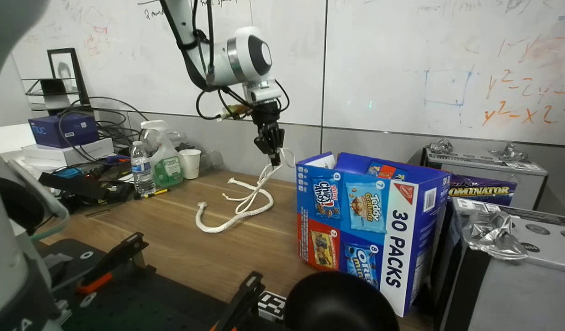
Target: Place the white ropes inside the blue box
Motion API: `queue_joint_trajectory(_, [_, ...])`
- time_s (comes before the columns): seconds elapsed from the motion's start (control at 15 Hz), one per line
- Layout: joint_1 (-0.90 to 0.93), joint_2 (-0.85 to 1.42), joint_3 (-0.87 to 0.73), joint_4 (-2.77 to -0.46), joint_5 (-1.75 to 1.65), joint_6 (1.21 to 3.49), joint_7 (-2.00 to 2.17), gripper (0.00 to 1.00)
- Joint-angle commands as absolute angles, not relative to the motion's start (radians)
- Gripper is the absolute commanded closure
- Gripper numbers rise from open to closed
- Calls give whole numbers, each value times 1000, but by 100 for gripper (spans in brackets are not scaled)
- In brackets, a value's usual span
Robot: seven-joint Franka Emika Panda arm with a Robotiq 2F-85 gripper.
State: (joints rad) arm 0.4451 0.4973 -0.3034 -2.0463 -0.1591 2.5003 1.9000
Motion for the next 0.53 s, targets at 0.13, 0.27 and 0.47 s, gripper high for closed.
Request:
queue_joint_trajectory(0.13, [460, 164, -273, -2163, -501, 2284, 2190, 99])
queue_joint_trajectory(0.27, [412, 57, -202, -2177, -573, 2174, 2252, 99])
queue_joint_trajectory(0.47, [320, -74, -87, -2173, -604, 2032, 2242, 99])
